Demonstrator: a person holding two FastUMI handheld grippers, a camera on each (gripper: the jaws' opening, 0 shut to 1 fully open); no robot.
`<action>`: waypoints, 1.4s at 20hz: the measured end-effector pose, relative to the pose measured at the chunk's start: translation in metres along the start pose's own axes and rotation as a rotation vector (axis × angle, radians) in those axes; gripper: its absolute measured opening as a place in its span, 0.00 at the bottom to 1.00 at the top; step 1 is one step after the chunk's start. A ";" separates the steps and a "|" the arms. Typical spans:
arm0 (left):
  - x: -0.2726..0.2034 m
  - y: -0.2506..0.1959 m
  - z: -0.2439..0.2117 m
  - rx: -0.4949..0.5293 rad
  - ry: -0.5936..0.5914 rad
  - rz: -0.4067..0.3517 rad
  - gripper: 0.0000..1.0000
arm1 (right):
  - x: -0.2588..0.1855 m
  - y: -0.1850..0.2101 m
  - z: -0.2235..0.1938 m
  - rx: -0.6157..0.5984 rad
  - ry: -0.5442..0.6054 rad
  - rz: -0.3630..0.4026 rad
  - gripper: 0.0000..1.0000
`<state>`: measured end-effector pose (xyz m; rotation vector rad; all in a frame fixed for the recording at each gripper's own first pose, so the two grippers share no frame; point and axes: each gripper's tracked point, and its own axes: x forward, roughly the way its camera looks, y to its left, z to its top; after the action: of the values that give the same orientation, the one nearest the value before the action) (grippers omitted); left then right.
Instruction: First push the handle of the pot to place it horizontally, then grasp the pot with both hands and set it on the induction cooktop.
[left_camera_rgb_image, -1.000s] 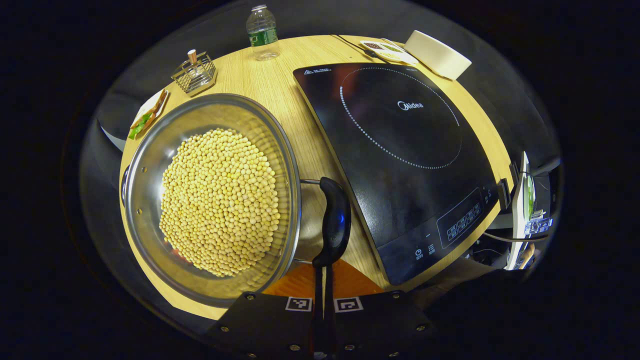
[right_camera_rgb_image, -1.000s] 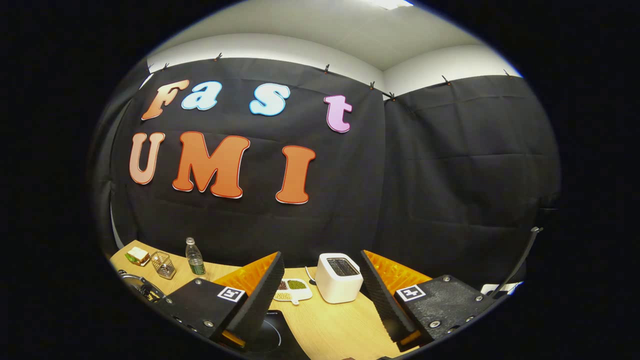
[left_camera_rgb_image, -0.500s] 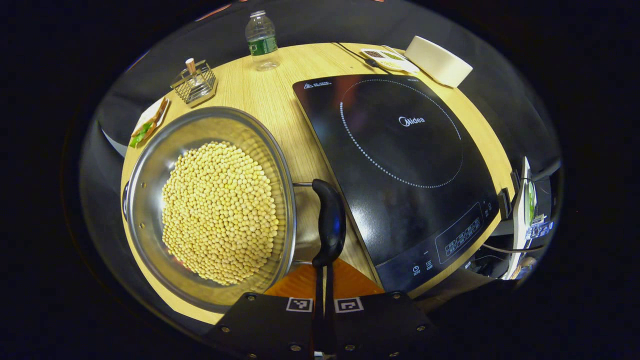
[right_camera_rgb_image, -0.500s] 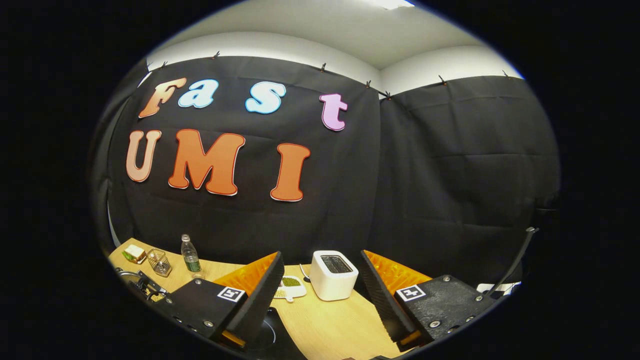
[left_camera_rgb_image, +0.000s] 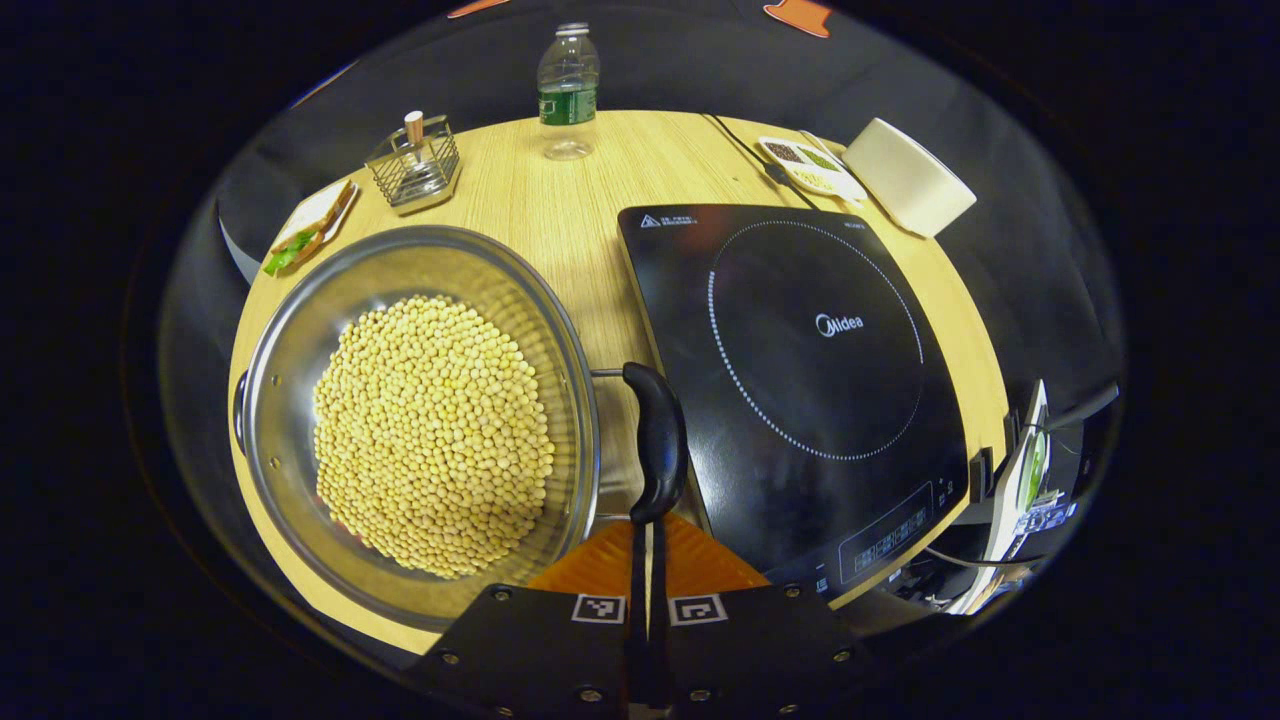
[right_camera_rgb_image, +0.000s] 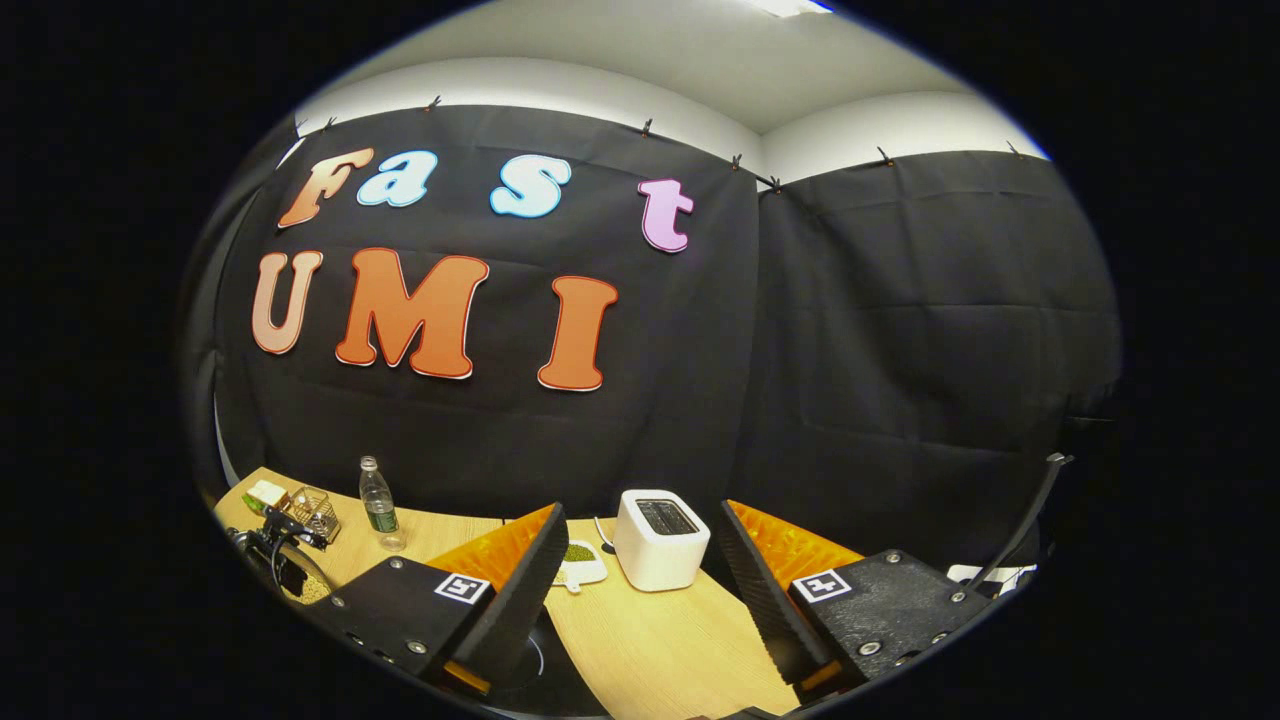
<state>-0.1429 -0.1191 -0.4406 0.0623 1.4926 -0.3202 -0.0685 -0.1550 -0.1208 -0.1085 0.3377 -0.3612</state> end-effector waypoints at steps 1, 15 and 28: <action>0.002 0.000 0.006 -0.002 -0.006 0.004 0.01 | 0.000 -0.002 -0.002 -0.001 0.002 -0.003 0.94; 0.019 0.001 0.045 -0.052 -0.069 0.040 0.01 | 0.005 -0.033 -0.019 -0.003 0.037 -0.020 0.95; -0.010 0.012 -0.002 -0.283 -0.105 0.053 0.02 | 0.030 0.044 -0.089 0.056 0.211 0.269 0.94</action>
<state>-0.1426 -0.1057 -0.4329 -0.1385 1.4161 -0.0665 -0.0576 -0.1288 -0.2206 0.0312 0.5433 -0.1147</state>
